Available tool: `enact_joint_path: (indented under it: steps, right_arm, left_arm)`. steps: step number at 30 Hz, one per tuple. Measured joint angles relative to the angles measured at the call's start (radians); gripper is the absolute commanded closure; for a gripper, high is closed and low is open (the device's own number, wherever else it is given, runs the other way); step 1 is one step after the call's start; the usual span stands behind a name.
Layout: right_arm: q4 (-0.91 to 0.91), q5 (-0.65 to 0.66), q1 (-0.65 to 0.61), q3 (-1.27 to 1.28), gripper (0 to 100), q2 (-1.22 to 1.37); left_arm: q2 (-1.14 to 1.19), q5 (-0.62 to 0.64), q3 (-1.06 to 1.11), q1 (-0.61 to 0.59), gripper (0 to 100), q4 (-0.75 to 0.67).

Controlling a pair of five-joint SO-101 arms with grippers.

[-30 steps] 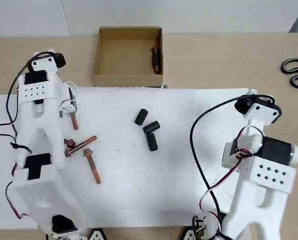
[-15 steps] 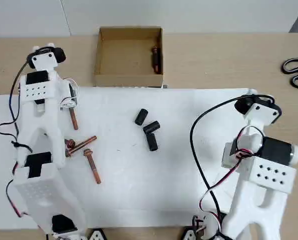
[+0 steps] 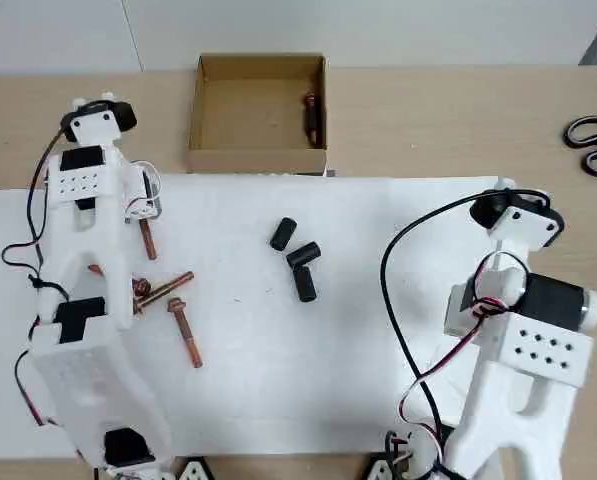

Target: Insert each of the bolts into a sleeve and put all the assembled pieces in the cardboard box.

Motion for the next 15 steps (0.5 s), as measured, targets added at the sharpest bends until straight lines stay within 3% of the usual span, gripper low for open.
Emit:
enact_joint_path:
  steps: [15]
  right_arm:
    - [0.0,0.0,0.0,0.0,99.5,0.0]
  left_arm:
    - [0.06,0.0,-0.009,0.0,87,-0.046]
